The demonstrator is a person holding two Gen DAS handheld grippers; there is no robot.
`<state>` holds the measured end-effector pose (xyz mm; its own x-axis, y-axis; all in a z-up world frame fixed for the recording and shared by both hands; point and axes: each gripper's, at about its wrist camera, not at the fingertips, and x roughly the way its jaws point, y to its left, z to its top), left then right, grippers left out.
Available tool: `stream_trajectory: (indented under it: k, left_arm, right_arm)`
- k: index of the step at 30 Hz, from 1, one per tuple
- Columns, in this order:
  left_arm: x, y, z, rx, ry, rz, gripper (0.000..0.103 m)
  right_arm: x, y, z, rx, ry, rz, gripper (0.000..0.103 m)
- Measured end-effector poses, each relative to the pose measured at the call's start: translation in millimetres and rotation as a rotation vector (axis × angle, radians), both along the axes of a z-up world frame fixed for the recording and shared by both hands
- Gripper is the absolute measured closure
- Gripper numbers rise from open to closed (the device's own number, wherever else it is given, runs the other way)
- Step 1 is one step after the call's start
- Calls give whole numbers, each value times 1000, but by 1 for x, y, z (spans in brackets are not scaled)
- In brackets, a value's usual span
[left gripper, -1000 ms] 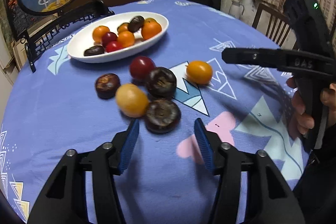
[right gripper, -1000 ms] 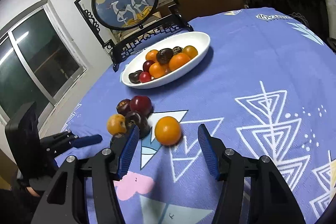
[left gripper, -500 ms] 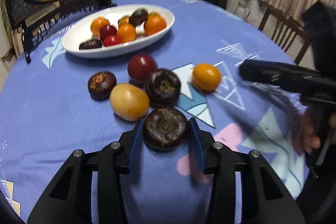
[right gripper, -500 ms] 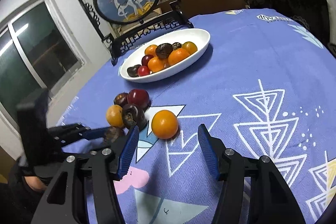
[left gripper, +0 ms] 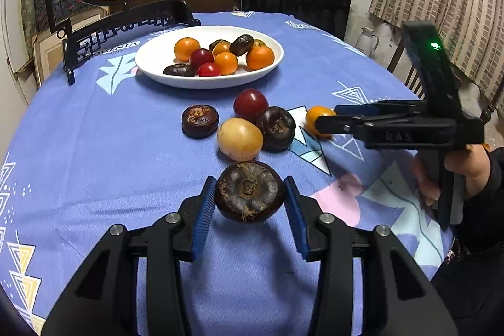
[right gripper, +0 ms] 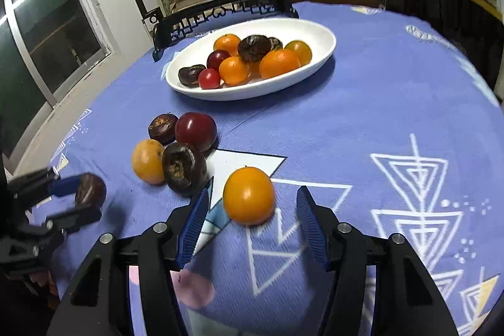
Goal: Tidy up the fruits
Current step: 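Grasp a dark brown fruit with the left tool while the right tool grasps an orange tangerine, then carry the dark fruit and tangerine onto the white plate and open both tools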
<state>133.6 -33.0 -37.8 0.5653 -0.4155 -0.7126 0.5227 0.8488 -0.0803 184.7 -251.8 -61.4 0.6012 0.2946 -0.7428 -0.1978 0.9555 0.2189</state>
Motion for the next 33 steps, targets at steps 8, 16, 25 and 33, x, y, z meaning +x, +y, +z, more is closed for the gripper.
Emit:
stream_trajectory:
  k: [8, 16, 25, 33]
  left_arm:
    - [-2, 7, 6, -18, -16, 21, 61]
    - [7, 15, 30, -38, -60, 38, 61]
    - [74, 16, 54, -73, -74, 86, 61]
    - [165, -9, 51, -30, -62, 116, 61]
  right_arm:
    - [-3, 3, 1, 27, -4, 2, 67]
    - [-26, -6, 33, 67, -53, 19, 67]
    - [16, -26, 87, 137, -137, -7, 67]
    - [110, -21, 90, 137, -133, -32, 67]
